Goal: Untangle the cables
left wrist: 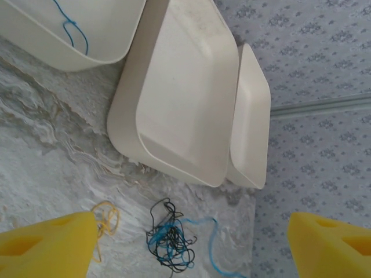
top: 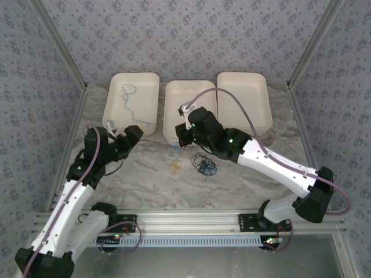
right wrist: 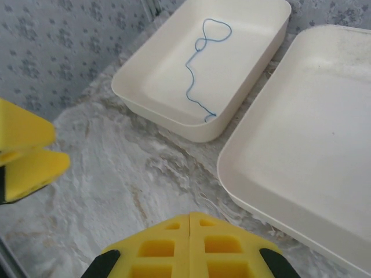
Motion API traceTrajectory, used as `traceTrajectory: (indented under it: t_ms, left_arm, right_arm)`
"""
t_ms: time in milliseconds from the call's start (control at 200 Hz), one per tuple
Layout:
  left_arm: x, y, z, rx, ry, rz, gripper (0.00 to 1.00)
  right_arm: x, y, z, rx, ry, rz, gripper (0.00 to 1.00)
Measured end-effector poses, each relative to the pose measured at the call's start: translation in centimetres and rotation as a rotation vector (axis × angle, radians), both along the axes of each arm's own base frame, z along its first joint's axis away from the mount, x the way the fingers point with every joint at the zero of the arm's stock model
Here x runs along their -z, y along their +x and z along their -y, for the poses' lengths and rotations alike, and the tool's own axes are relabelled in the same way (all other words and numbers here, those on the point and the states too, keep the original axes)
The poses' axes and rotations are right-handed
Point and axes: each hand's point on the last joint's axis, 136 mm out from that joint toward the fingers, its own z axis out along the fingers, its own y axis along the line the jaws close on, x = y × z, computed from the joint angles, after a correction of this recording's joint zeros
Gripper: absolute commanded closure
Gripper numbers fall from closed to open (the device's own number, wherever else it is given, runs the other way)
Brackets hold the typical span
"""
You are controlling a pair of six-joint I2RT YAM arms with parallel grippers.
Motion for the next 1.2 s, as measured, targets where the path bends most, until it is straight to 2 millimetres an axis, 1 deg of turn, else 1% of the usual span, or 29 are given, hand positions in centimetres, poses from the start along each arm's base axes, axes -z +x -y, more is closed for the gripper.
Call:
traceTrajectory:
  t_ms: [60,110,175,280,330,370,475,605,660,705,824,919,1059,1134,1199]
  left_arm:
    - [0.5,-0.1,0.5,0.010,-0.032,-0.030,0.13]
    - [1.4,-0.2,0.9,0.005,-0.068,-0.061,0.12]
    - [3.5,-0.6,1.1,-0.014,-0.119,-0.116,0.10]
    - [7.6,-1.6,0.8,-0.075,-0.197,-0.207,0.08]
    - [9.1,-1.9,0.6,-0.106,-0.225,-0.237,0.07]
    - [9.8,-2.0,0.5,-0.126,-0.249,-0.252,0.07]
    - [10.2,-1.9,0.5,-0.217,-0.380,-0.312,0.05]
    - [9.7,-1.5,0.9,-0.275,-0.492,-0.343,0.05]
    - [9.5,-1.2,1.1,-0.285,-0.524,-0.351,0.06]
    - [9.4,-0.9,1.3,-0.293,-0.547,-0.358,0.09]
    - [9.6,0.0,1.7,-0.307,-0.581,-0.380,0.17]
    - [10.0,0.6,2.1,-0.306,-0.590,-0.393,0.26]
    - [10.4,1.3,2.7,-0.292,-0.590,-0.406,0.26]
    - [9.9,1.7,2.9,-0.279,-0.597,-0.393,0.26]
    - [9.0,2.0,3.1,-0.264,-0.611,-0.367,0.26]
  right_arm:
    - [0.3,0.1,0.3,-0.011,-0.023,0.001,1.00]
    - [0.4,0.2,0.5,-0.020,-0.032,0.005,1.00]
    - [0.3,0.3,0.5,-0.039,-0.033,0.007,1.00]
    - [-0.4,0.3,0.0,-0.089,0.003,0.017,1.00]
    - [-1.0,0.2,-0.3,-0.118,0.027,0.027,1.00]
    - [-1.4,0.1,-0.5,-0.139,0.050,0.035,1.00]
    - [-2.3,0.1,-0.7,-0.182,0.116,0.049,1.00]
    - [-2.9,0.2,-0.8,-0.211,0.190,0.047,1.00]
    - [-3.2,0.2,-1.0,-0.224,0.219,0.046,1.00]
    - [-3.5,0.0,-1.3,-0.238,0.243,0.043,1.00]
    - [-4.5,-0.4,-1.9,-0.273,0.306,0.037,1.00]
    - [-5.4,-0.4,-2.1,-0.290,0.352,0.036,1.00]
    - [-5.8,-0.2,-2.4,-0.305,0.395,0.020,1.00]
    - [-5.8,-0.2,-2.6,-0.309,0.406,0.009,1.00]
    - [-5.9,-0.3,-2.6,-0.316,0.417,0.003,1.00]
